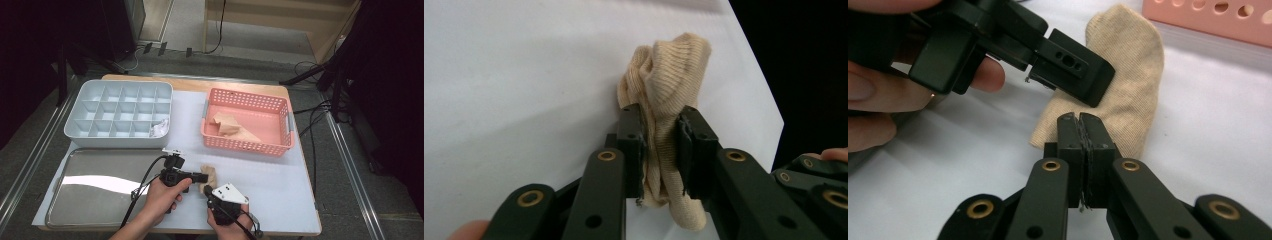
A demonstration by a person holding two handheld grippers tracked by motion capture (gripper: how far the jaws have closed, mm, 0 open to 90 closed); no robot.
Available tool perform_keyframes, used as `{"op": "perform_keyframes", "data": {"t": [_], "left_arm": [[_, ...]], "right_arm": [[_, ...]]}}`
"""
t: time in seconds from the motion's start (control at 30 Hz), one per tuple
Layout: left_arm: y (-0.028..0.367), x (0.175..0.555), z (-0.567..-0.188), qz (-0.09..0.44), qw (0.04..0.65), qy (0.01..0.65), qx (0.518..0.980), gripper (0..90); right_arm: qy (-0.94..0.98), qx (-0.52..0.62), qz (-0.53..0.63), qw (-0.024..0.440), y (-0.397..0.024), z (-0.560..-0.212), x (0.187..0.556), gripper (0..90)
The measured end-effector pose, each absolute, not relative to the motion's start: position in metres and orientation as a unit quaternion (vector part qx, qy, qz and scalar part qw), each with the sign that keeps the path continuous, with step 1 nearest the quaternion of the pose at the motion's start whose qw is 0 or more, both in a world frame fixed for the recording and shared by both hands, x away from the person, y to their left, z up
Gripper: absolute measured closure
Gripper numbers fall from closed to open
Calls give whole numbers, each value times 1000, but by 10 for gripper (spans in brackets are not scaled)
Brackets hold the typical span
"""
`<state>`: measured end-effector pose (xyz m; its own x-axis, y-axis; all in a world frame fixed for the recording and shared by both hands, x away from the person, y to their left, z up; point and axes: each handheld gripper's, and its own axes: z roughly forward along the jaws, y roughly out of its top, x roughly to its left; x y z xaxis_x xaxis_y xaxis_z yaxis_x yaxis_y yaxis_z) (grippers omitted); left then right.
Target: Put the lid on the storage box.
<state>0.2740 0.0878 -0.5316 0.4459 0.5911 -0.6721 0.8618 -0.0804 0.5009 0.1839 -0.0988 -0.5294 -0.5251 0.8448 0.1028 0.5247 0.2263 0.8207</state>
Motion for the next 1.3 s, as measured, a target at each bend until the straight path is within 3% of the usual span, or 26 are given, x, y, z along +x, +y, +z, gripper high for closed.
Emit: {"op": "perform_keyframes", "data": {"t": [0.23, 0.63, 1.07, 1.3], "left_arm": [[93, 266, -522, -95, 471, 489, 728, 794], [119, 253, -498, -18, 501, 470, 727, 797], [148, 250, -484, 36, 511, 473, 717, 795], [157, 250, -478, 55, 508, 474, 717, 795]], "right_arm": [[739, 455, 473, 151, -115, -520, 187, 745], [712, 470, 489, 182, -150, -505, 197, 563], [701, 499, 468, 200, -186, -504, 214, 217], [709, 496, 454, 214, -217, -507, 218, 148]]}}
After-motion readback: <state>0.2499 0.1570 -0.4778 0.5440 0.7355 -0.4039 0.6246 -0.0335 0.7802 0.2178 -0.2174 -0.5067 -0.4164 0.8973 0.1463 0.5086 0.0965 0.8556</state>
